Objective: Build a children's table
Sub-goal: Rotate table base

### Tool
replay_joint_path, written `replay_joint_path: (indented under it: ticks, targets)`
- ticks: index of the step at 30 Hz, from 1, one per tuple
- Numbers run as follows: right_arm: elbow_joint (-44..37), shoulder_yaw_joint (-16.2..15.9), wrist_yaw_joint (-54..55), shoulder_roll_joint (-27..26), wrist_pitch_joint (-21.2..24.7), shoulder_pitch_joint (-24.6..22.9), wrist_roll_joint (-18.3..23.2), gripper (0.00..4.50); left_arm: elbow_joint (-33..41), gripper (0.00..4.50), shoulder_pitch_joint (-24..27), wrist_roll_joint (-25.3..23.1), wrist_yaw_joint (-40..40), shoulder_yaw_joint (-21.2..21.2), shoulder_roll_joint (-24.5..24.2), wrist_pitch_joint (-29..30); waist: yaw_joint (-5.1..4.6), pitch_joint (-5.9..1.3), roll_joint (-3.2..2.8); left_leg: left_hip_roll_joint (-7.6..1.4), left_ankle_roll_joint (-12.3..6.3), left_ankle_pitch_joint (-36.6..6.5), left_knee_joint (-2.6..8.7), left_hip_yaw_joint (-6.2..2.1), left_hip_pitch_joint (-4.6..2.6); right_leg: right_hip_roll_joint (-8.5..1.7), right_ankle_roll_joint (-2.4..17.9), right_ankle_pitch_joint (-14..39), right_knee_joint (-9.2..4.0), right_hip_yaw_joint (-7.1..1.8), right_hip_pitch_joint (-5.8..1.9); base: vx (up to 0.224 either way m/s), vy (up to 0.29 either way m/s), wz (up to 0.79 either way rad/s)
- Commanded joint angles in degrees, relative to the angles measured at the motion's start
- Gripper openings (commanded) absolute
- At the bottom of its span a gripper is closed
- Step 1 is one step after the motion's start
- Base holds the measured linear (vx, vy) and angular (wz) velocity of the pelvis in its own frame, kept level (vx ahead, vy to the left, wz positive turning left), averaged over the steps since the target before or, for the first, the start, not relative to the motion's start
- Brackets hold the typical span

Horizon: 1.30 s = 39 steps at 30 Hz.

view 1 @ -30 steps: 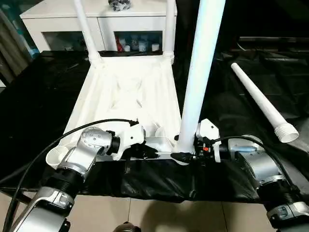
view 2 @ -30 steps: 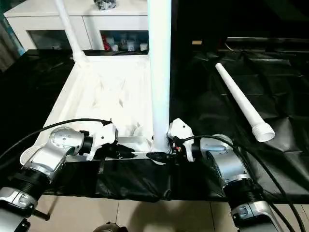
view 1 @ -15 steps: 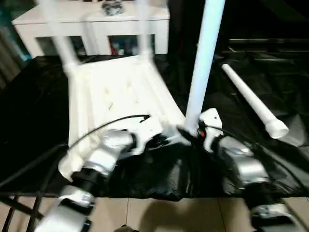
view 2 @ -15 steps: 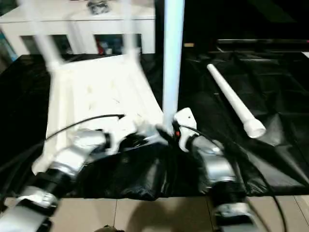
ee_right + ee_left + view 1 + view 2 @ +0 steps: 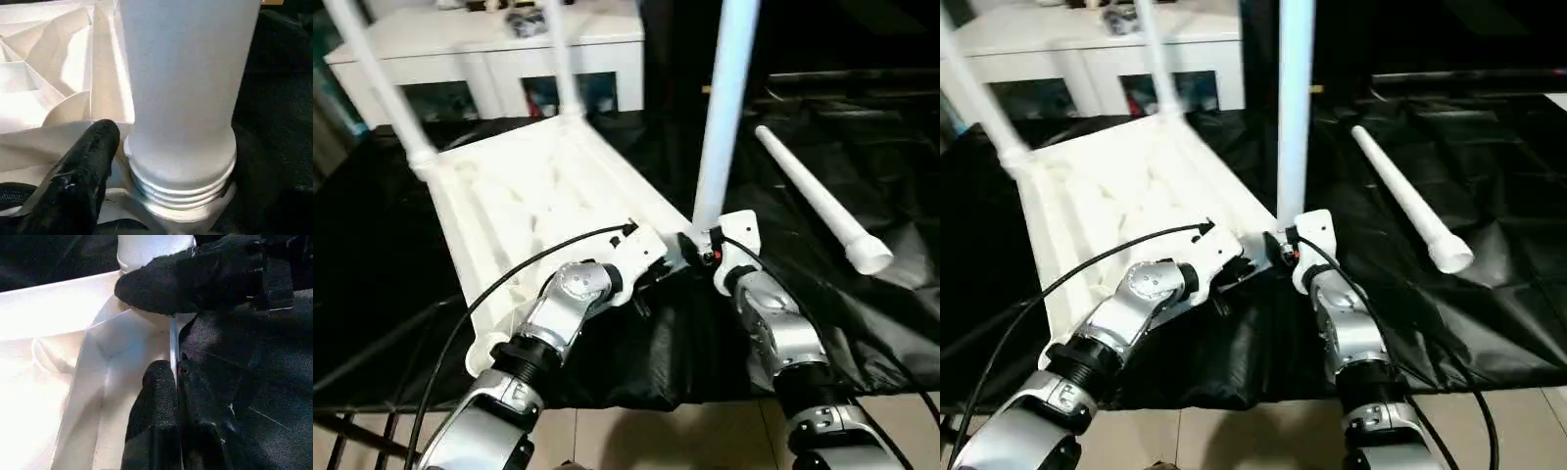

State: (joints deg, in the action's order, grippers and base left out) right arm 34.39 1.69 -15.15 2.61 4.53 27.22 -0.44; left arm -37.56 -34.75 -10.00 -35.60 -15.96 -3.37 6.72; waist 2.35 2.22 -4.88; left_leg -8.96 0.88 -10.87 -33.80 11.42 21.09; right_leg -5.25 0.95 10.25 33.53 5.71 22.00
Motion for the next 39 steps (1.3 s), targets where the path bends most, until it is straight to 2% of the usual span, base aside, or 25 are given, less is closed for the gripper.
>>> replay_joint_path:
  ticks: [1,3,5,6,7,8,9,10,11,12,15,17,18,19,21,23,25,26,28,29,32,34,36,38,39]
  targets:
    - [-0.23,-3.46,-0.61,-1.78,0.84,-0.94,-0.67,4.08,-0.61,0.00,-1.70,-0.38,-0.37,-0.56,0.33,-0.66,0.12,-2.97,0.35,-4.31,-1.84,-18.63,4.68,-2.85,-0.38,-4.69,9.89,18.25,-4.98,-3.22,-2.05,0.000,0.000,0.00]
    - [-2.53,-3.65,0.20,-0.03,0.63,-1.95,-2.04,4.08,-0.52,0.00,-1.51,-0.27,-0.18,-0.49,0.11,-1.12,0.15,-3.03,0.31,-4.37,-1.79,-18.38,4.68,-2.82,-0.45,-4.65,10.01,17.36,-4.91,-3.24,-1.98,0.000,0.000,0.00]
    - [-5.99,-3.51,-0.41,1.73,1.49,-3.67,-2.48,4.08,-0.51,0.00,-1.31,-0.03,-0.10,-0.44,0.12,-1.45,0.46,-3.15,0.74,-4.43,-2.46,-16.26,4.57,-2.66,-0.40,-4.68,10.11,14.56,-4.62,-3.37,-2.16,0.000,0.000,0.00]
    - [-6.72,-3.44,-0.58,1.98,1.72,-4.03,-2.45,4.08,-0.56,0.00,-1.29,-0.03,0.08,-0.40,0.12,-1.57,0.48,-3.19,0.69,-4.43,-2.70,-15.83,4.56,-2.64,-0.37,-4.72,10.24,14.21,-4.53,-3.36,-2.16,0.000,0.000,0.00]
    - [-10.48,-3.19,-1.63,3.23,3.06,-5.87,-2.20,4.08,-0.66,0.00,-1.18,0.06,0.68,-0.19,0.12,-1.92,0.47,-3.18,0.92,-4.41,-2.99,-15.46,4.55,-2.62,-0.27,-4.72,10.30,14.05,-4.56,-3.33,-2.26,0.000,0.000,0.00]
    - [-14.62,-2.87,-2.60,4.40,4.58,-7.82,-1.80,4.08,-0.60,0.00,-1.10,0.31,2.09,0.53,0.22,-2.46,1.15,-3.10,1.47,-4.50,-4.14,-13.52,4.42,-2.48,-0.24,-4.85,9.46,14.35,-4.60,-3.49,-2.37,0.000,0.000,0.00]
    - [-16.78,-2.69,-3.02,4.97,5.38,-8.81,-1.60,4.08,-0.54,0.00,-1.06,0.49,2.98,1.02,0.30,-2.79,1.15,-3.10,1.47,-4.50,-4.14,-13.52,4.42,-2.48,-0.24,-4.85,9.46,14.35,-4.60,-3.49,-2.37,0.000,0.000,0.00]
    - [-19.13,-2.40,-3.78,5.46,6.50,-9.88,-0.92,4.08,-0.34,0.00,-1.00,1.73,3.03,2.15,0.67,-2.63,1.40,-3.15,1.82,-4.53,-4.90,-12.02,4.40,-2.49,-0.12,-4.87,9.13,14.09,-4.49,-3.44,-2.42,0.000,0.000,0.00]
    - [-22.43,-1.89,-4.33,6.04,7.93,-11.35,0.07,4.10,0.83,0.27,-0.68,3.37,2.82,3.56,0.84,-2.46,1.21,-3.04,2.54,-4.43,-5.35,-11.60,4.38,-2.41,0.19,-4.86,8.91,14.82,-4.63,-3.39,-2.47,0.000,0.000,0.00]
    - [-22.43,-1.89,-4.33,6.04,7.93,-11.35,0.07,4.11,0.83,0.44,-0.68,3.37,2.82,3.56,0.84,-2.46,1.49,-3.18,2.22,-4.45,-5.32,-11.29,4.30,-2.51,0.12,-5.06,8.82,15.29,-4.49,-3.36,-2.51,0.000,0.000,0.00]
    - [-27.41,-1.56,-4.96,7.35,10.35,-13.73,1.16,4.11,3.33,0.59,0.25,5.02,2.88,5.25,0.50,-1.89,1.40,-3.54,2.27,-4.54,-5.77,-8.92,3.96,-2.43,0.20,-4.78,9.58,13.05,-4.23,-3.36,-2.06,0.000,0.000,0.00]
    - [-33.34,-1.83,-7.03,9.11,14.29,-16.55,2.54,4.11,5.74,0.75,1.05,6.39,4.37,7.58,-0.02,-1.29,1.83,-3.65,2.29,-4.75,-8.02,-5.79,3.63,-2.39,0.41,-4.56,10.53,6.22,-3.41,-3.37,-2.00,0.000,0.000,0.00]
    - [-37.07,-2.16,-9.23,10.45,17.11,-18.47,3.50,4.11,7.69,0.82,1.50,7.63,5.55,9.81,-0.69,-0.43,1.78,-3.65,2.29,-4.62,-8.38,-5.76,3.57,-2.37,0.45,-4.50,10.78,5.70,-3.33,-3.29,-2.03,0.000,0.000,0.00]
    - [-37.07,-2.16,-9.23,10.45,17.11,-18.47,3.50,4.11,7.69,0.82,1.50,7.63,5.55,9.81,-0.69,-0.43,1.91,-3.65,2.35,-4.60,-8.90,-5.90,3.45,-2.31,0.46,-4.64,10.98,5.69,-3.39,-3.24,-2.05,0.000,0.000,0.00]
    - [-38.59,-2.91,-11.96,11.46,19.44,-19.60,4.98,4.11,10.11,0.82,1.80,8.11,7.23,12.02,-2.36,-0.33,1.74,-3.50,2.25,-4.44,-8.66,-6.95,3.47,-2.29,0.50,-4.57,10.87,8.19,-3.67,-3.09,-1.98,0.000,0.000,0.00]
    - [-38.08,-4.30,-13.53,11.80,19.22,-19.52,5.15,4.11,12.36,0.82,1.78,7.52,9.62,13.84,-4.10,0.68,1.73,-3.26,2.58,-4.40,-7.50,-8.69,3.60,-2.22,0.37,-4.53,10.13,12.15,-4.19,-3.09,-1.80,0.000,0.000,0.00]
    - [-36.39,-6.19,-13.98,11.80,18.99,-18.78,3.93,4.11,15.28,0.82,2.07,3.86,13.37,15.07,-7.67,2.87,1.68,-3.17,2.83,-4.56,-6.33,-9.48,3.84,-2.42,0.47,-4.44,9.33,13.76,-4.00,-3.09,-1.81,0.000,0.000,0.00]
    - [-36.18,-6.51,-13.59,11.71,19.81,-18.55,3.72,4.11,16.14,0.82,2.37,2.87,14.30,15.38,-8.61,3.83,1.64,-3.14,2.60,-4.57,-6.00,-9.66,3.89,-2.50,0.43,-4.46,9.08,14.18,-3.99,-3.11,-1.76,0.000,0.000,0.00]
    - [-35.31,-6.82,-12.99,11.18,21.24,-17.86,3.65,4.11,17.68,0.82,3.09,0.96,16.29,16.39,-10.45,5.77,1.57,-3.13,2.54,-4.67,-4.56,-9.49,3.94,-2.50,-0.02,-4.24,9.12,13.41,-3.89,-3.22,-1.56,0.000,0.000,0.00]
    - [-34.48,-6.99,-12.78,10.68,21.27,-17.22,3.66,4.11,19.05,0.82,4.02,-0.91,17.57,17.05,-12.15,7.34,1.58,-3.16,2.38,-4.70,-4.42,-8.59,3.97,-2.65,0.22,-4.33,9.52,11.56,-3.54,-3.28,-1.69,0.000,0.000,0.00]
    - [-33.72,-7.34,-12.81,10.06,21.55,-16.15,4.01,4.11,21.69,0.82,5.89,-3.48,18.98,17.99,-14.79,10.06,1.69,-3.34,2.19,-4.68,-4.23,-7.32,3.78,-2.52,-0.07,-4.22,10.46,8.19,-3.10,-3.34,-1.55,0.000,0.000,0.00]
    - [-33.09,-7.39,-12.66,9.67,22.07,-15.36,4.06,3.75,22.86,0.48,6.86,-4.25,19.83,18.69,-15.95,11.67,1.99,-3.28,2.16,-4.65,-4.27,-6.92,3.76,-2.39,-0.15,-4.14,11.26,6.49,-3.02,-3.40,-1.46,0.000,0.000,0.00]
    - [-30.30,-7.49,-11.22,9.21,23.21,-13.42,3.13,3.73,24.33,0.45,8.84,-4.93,21.23,19.73,-18.03,14.73,2.56,-3.27,2.60,-4.65,-4.02,-7.17,3.78,-2.36,-0.17,-4.34,11.50,6.91,-2.92,-3.43,-1.51,0.000,0.000,0.00]
    - [-27.33,-7.92,-9.92,8.96,24.02,-11.56,2.50,3.38,24.00,0.09,10.22,-6.25,22.28,19.56,-20.09,17.12,3.02,-3.22,2.25,-4.66,-2.90,-8.00,3.77,-2.38,-0.43,-4.35,11.44,8.09,-2.89,-3.47,-1.24,0.000,0.000,0.00]
    - [-26.74,-8.10,-9.57,9.00,24.40,-11.16,2.27,3.38,23.57,0.09,10.50,-6.68,23.10,19.82,-20.48,17.72,2.77,-3.07,2.45,-4.47,-2.53,-8.77,3.94,-2.37,-0.18,-4.17,11.03,8.94,-3.01,-3.46,-1.36,0.000,0.000,0.00]
